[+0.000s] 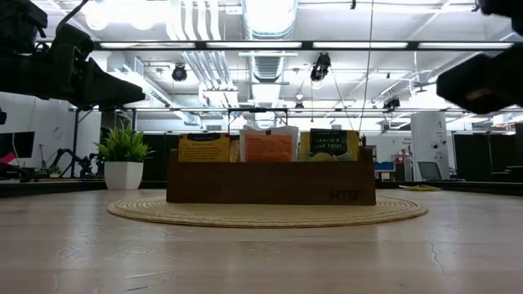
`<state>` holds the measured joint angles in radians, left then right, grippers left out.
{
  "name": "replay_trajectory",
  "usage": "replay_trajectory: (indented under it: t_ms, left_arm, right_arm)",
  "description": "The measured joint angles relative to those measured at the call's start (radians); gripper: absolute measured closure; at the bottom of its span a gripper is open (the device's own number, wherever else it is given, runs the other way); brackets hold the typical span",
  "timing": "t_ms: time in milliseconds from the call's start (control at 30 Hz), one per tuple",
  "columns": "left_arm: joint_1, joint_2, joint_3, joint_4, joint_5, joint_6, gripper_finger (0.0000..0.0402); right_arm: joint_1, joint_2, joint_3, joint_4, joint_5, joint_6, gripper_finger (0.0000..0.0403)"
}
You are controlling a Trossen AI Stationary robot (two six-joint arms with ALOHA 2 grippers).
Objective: Pick & Place Tea
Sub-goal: Put the bottom lemon tea sachet into the right section of the wooden organizer
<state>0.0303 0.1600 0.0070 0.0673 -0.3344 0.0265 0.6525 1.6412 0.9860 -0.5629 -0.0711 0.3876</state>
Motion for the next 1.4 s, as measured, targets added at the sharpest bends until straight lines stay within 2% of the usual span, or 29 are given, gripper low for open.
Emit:
replay_trajectory:
  t_ms: [233,400,500,600,700,767,833,933,1000,1167,1233,1333,1400]
  left_arm:
    - [0.0,0.0,0.0,0.0,0.0,0.0,0.0199]
    - [-0.001,0.0,0.0,0.0,0.0,0.0,0.0199]
    - [-0.001,0.0,0.0,0.0,0.0,0.0,0.0199]
    - [-0.001,0.0,0.0,0.0,0.0,0.0,0.0199]
    - [-0.001,0.0,0.0,0.0,0.0,0.0,0.0199]
    - [0.0,0.0,0.0,0.0,0.0,0.0,0.0199]
    - [0.0,0.0,0.0,0.0,0.0,0.0,0.0199]
    - [0.0,0.0,0.0,0.0,0.0,0.0,0.0199]
    - [0.0,0.0,0.0,0.0,0.0,0.0,0.0199]
    - [0.0,0.0,0.0,0.0,0.0,0.0,0.0199]
    - [0.0,0.001,0.0,0.0,0.0,0.0,0.0199]
    - [0.0,0.001,0.0,0.0,0.0,0.0,0.0199]
    - [0.0,0.001,0.0,0.0,0.0,0.0,0.0199]
  right_arm:
    - [0.01,0.163,0.068,0.0,-0.058,-0.076,0.0202]
    - [0.025,0.283,0.088,0.009,-0.042,-0.1,0.0202]
    - [0.026,0.299,0.09,0.01,-0.019,-0.086,0.0209]
    - [0.024,0.299,0.09,0.013,0.007,-0.081,0.0245]
    - [0.021,0.288,0.088,0.016,0.057,-0.098,0.0315]
    - [0.019,0.244,0.078,-0.002,0.116,-0.108,0.0368]
    - [0.016,0.2,0.07,-0.024,0.194,-0.11,0.0384]
    - [0.009,0.139,0.063,-0.038,0.283,-0.108,0.0392]
    - [0.012,0.084,0.067,-0.025,0.381,-0.106,0.0393]
    - [0.011,0.028,0.069,0.0,0.779,-0.042,0.0394]
    - [0.008,0.025,0.069,0.01,0.904,-0.028,0.0394]
    - [-0.011,0.056,0.071,0.048,0.986,0.007,0.0394]
    - [-0.031,0.093,0.07,0.073,0.997,0.015,0.0394]
